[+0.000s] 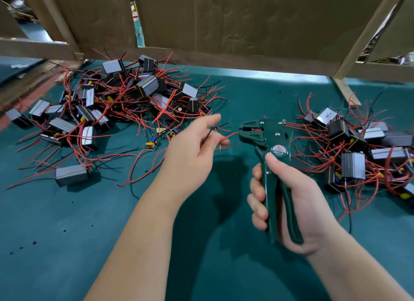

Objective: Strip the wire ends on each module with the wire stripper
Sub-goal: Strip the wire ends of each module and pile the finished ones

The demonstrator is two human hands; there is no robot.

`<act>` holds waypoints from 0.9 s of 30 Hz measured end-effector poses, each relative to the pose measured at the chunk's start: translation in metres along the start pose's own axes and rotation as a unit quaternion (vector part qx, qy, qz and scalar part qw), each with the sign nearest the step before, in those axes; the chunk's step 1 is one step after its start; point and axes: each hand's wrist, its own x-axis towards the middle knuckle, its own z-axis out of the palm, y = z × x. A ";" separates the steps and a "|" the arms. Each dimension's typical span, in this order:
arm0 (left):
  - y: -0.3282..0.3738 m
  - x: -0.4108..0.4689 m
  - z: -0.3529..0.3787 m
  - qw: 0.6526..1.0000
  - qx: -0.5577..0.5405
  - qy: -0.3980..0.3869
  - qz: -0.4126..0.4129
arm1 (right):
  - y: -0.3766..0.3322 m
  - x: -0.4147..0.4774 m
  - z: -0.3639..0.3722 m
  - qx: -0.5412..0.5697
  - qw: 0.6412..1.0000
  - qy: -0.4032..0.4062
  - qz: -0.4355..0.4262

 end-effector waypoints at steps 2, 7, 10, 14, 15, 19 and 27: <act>0.000 0.000 0.003 0.999 0.032 -0.023 -0.035 | -0.001 0.002 -0.002 0.032 0.999 -0.020 -0.031; 0.011 0.004 -0.004 0.939 -0.308 0.039 -0.147 | -0.004 0.005 -0.011 0.009 0.990 -0.048 -0.130; 0.019 0.006 -0.005 0.822 -0.527 0.055 -0.210 | 0.001 0.005 -0.011 0.013 0.987 -0.135 -0.090; 0.022 0.005 0.001 0.781 -0.569 0.035 -0.255 | 0.010 0.004 -0.003 -0.015 0.973 -0.231 -0.022; 0.022 0.004 0.002 0.795 -0.546 0.033 -0.260 | 0.012 0.004 -0.002 -0.026 0.972 -0.235 -0.015; 0.020 0.006 0.001 0.839 -0.485 0.093 -0.227 | 0.010 0.004 -0.003 -0.008 0.975 -0.222 -0.019; -0.022 0.016 -0.048 0.848 -0.351 0.337 -0.209 | -0.025 -0.004 -0.024 0.073 0.985 -0.121 -0.102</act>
